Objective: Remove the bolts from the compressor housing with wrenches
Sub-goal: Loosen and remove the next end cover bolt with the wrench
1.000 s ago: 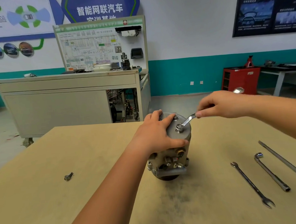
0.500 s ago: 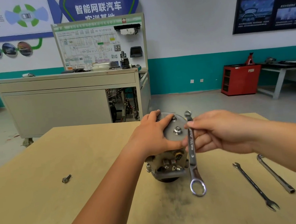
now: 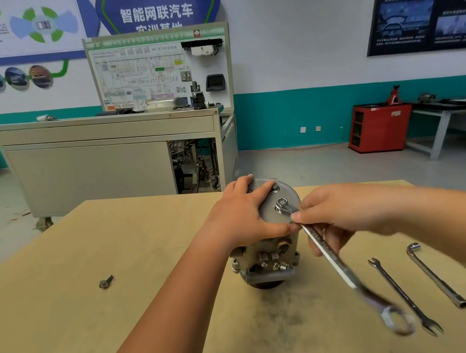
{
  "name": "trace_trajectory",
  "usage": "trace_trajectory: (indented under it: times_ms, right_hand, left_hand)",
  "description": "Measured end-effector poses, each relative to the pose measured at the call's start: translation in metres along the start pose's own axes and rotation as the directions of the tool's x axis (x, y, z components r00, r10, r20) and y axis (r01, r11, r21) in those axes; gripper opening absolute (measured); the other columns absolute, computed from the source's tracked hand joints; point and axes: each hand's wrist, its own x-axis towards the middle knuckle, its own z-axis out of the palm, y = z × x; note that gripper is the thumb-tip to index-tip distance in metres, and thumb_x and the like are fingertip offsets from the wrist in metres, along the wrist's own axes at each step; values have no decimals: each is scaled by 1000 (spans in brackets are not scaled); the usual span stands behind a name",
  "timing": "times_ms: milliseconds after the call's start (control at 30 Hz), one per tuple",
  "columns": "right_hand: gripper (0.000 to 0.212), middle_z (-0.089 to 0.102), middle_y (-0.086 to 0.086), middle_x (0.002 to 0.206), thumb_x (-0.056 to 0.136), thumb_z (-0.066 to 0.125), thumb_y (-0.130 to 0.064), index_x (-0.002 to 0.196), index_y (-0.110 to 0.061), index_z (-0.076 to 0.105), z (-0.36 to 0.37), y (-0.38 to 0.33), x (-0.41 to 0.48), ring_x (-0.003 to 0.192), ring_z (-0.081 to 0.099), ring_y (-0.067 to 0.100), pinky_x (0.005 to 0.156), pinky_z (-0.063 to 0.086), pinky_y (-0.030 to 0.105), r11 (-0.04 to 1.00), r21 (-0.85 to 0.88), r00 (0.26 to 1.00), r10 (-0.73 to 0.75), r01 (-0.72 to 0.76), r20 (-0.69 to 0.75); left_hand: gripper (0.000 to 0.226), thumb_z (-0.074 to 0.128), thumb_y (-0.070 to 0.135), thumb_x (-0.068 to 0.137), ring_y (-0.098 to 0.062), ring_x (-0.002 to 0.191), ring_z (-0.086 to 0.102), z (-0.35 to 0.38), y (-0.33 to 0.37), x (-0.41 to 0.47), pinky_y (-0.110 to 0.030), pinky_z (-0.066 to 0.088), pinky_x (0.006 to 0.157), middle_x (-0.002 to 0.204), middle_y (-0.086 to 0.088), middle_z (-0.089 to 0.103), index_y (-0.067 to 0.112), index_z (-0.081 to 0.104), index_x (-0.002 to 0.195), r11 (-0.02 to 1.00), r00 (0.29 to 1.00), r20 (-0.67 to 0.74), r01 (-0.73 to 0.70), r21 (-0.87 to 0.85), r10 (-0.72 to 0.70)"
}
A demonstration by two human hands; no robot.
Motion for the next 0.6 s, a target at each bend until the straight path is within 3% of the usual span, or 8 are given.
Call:
trace_trajectory:
  times_ms: [133,267,333,433,533,600]
  right_hand:
    - [30,69,-7,60,93,51,-40,87,-16,67,-43,-8,6,57,64,5,67,50,22,896,-435,996,81,-83,-24]
    - [29,66,-12,83,86,57,-47,98,-25,70,-68,-1,22,77,59,3,68,44,22,775,-632,980,-113,-16,-163]
    - [28,64,-11,91,86,59,-45,103,-25,69,-73,4,29,84,57,7,74,46,26,772,-635,965,-188,29,-184]
    - [22,65,-9,87,86,59,-43,96,-27,69,-79,11,29,79,57,6,66,44,21,803,-590,933,-271,84,-235]
    - [17,64,-3,78,92,53,-33,88,-20,64,-78,13,23,66,65,8,54,46,14,928,-338,868,-292,156,-401]
    - [19,67,3,71,96,48,-23,89,-9,59,-65,10,19,58,69,13,49,51,16,976,-113,885,-215,185,-414]
  left_hand:
    - [97,57,77,70,-21,142,11,-1,1,0,-43,25,112,156,5,11,38,17,150,1000,1000,19,7,9,-7]
    - [97,58,76,70,-20,142,10,-2,3,0,-42,24,113,156,5,11,39,18,150,1000,1000,21,4,4,-4]
    - [97,59,76,69,-19,142,10,-1,4,0,-41,24,113,156,5,12,39,19,149,1000,1000,19,5,-3,-5]
    - [97,59,76,69,-20,142,11,-2,2,0,-41,24,113,155,5,13,39,19,149,1000,1000,17,3,-6,-3]
    - [97,59,76,69,-20,141,11,-2,0,-1,-41,24,113,154,5,13,39,19,150,1000,1000,20,6,-15,-6]
    - [96,59,75,70,-20,141,12,-2,-1,-1,-40,24,113,154,6,13,39,19,150,1000,1000,18,3,-15,-3]
